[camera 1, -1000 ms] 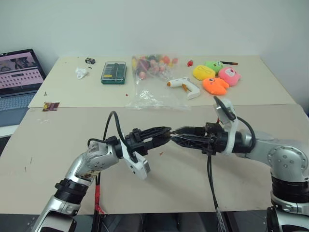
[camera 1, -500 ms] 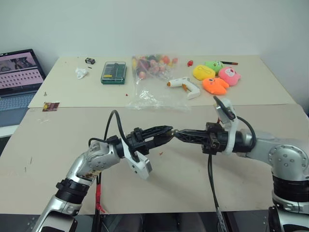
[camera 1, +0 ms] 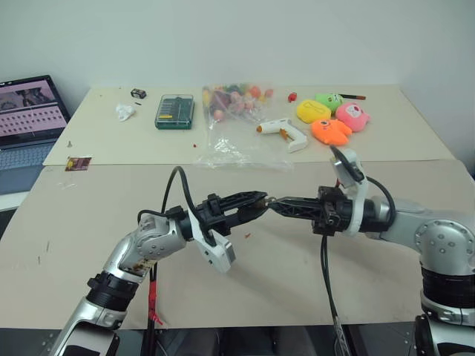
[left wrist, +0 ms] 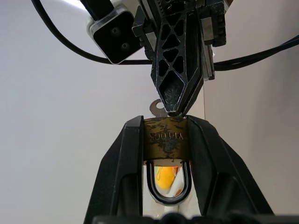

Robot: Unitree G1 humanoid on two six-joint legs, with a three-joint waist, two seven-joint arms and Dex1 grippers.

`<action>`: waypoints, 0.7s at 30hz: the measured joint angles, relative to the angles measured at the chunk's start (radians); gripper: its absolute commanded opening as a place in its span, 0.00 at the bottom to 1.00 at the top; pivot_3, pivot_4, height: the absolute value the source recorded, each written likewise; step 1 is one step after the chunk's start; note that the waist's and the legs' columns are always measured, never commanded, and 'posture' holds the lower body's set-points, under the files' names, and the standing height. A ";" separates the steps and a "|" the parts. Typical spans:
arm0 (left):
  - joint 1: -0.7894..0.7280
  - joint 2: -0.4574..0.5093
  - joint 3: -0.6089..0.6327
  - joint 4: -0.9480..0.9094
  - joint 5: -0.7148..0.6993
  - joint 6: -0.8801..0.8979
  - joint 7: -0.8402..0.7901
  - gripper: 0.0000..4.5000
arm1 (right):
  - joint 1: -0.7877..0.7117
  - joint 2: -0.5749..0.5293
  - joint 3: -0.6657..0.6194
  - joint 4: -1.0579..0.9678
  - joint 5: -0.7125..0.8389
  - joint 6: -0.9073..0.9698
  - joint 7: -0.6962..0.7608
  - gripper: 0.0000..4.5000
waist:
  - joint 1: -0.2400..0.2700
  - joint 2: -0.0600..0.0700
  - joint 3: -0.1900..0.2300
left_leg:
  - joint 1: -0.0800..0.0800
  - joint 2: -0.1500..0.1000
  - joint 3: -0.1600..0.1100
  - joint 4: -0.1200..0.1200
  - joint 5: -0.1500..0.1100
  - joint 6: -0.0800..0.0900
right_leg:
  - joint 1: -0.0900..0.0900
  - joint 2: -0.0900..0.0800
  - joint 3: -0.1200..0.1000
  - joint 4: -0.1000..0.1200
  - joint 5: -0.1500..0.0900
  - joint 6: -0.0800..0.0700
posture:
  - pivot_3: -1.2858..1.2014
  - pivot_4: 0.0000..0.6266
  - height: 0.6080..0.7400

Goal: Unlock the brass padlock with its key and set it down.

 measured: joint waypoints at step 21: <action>-0.079 0.020 0.079 0.036 0.448 -0.143 0.366 0.19 | -0.005 0.038 -0.003 0.118 0.471 0.042 -0.439 0.01 | 0.000 0.000 0.000 | 0.000 0.000 0.000 -0.001 0.000 0.000 | 0.000 0.000 0.000 0.000 0.000 0.000 | 0.52 0.24 1.00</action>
